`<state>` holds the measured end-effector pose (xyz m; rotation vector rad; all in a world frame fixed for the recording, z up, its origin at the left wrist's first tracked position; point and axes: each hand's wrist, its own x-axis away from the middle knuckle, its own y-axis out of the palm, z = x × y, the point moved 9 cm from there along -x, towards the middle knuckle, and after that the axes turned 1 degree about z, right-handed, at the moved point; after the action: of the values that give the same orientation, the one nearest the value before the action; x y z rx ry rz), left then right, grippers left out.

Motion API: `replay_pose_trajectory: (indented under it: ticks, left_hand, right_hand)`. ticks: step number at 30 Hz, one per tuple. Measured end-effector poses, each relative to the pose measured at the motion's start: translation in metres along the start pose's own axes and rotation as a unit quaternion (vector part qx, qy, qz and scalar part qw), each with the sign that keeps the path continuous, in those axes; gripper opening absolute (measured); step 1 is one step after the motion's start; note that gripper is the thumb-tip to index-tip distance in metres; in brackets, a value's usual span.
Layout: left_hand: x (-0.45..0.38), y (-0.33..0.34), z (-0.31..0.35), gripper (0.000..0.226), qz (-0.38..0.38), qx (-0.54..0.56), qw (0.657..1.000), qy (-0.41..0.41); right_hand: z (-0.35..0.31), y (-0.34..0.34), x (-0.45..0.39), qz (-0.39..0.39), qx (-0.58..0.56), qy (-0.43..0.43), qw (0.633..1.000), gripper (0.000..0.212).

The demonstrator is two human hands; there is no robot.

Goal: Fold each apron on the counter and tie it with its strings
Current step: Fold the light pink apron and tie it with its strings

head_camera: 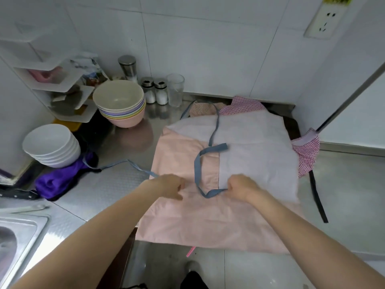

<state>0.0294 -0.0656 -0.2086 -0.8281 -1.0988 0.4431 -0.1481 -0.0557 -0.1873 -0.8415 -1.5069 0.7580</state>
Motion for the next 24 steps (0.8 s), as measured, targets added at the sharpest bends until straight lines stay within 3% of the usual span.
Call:
replay_pose_trajectory:
  ticks: [3, 5, 6, 7, 10, 12, 15, 17, 19, 22, 23, 24]
  left_hand:
    - [-0.011, -0.056, 0.002, 0.033, 0.148, 0.017, 0.989, -0.01]
    - [-0.005, -0.1, 0.019, 0.033, 0.304, 0.002, 0.95, 0.065]
    - [-0.003, -0.115, 0.027, 0.035, 0.344, -0.002, 0.933, 0.103]
    - [-0.008, -0.118, 0.03, 0.039, 0.33, 0.003, 0.937, 0.116]
    - [-0.052, -0.089, 0.021, 0.058, 0.156, 0.009, 0.986, 0.065]
    - [-0.072, -0.082, 0.013, 0.057, 0.14, 0.05, 0.988, 0.049]
    - [-0.083, -0.083, 0.012, 0.034, 0.131, 0.126, 0.982, 0.048]
    - [-0.091, -0.078, 0.015, 0.01, 0.087, 0.248, 0.964, 0.048]
    - [-0.095, -0.077, 0.015, 0.007, 0.044, 0.458, 0.888, 0.013]
    - [-0.101, -0.084, 0.019, 0.01, 0.048, 0.725, 0.686, -0.028]
    - [-0.101, -0.089, 0.027, 0.01, 0.045, 0.777, 0.628, -0.022]
    - [-0.103, -0.091, 0.036, 0.008, 0.035, 0.804, 0.594, -0.009]
  right_hand:
    - [-0.005, -0.067, -0.024, 0.138, -0.057, -0.003, 0.989, 0.022]
    - [-0.011, -0.098, -0.044, 0.195, -0.047, -0.032, 0.979, 0.022]
    - [-0.012, -0.109, -0.059, 0.209, -0.03, -0.044, 0.976, 0.023]
    - [-0.011, -0.117, -0.073, 0.215, -0.017, -0.048, 0.975, 0.026]
    - [-0.002, -0.137, -0.113, 0.208, -0.01, -0.037, 0.977, 0.037]
    - [0.001, -0.145, -0.138, 0.197, 0.013, -0.043, 0.979, 0.047]
    - [0.004, -0.154, -0.166, 0.164, 0.053, -0.04, 0.984, 0.066]
    - [0.009, -0.155, -0.183, 0.137, 0.056, -0.032, 0.988, 0.076]
    - [0.013, -0.154, -0.196, 0.108, 0.063, -0.029, 0.992, 0.08]
    - [0.015, -0.151, -0.205, 0.084, 0.085, -0.034, 0.992, 0.077]
    - [0.017, -0.151, -0.207, 0.084, 0.092, -0.034, 0.992, 0.076]
    - [0.019, -0.149, -0.207, 0.083, 0.099, -0.033, 0.991, 0.077]
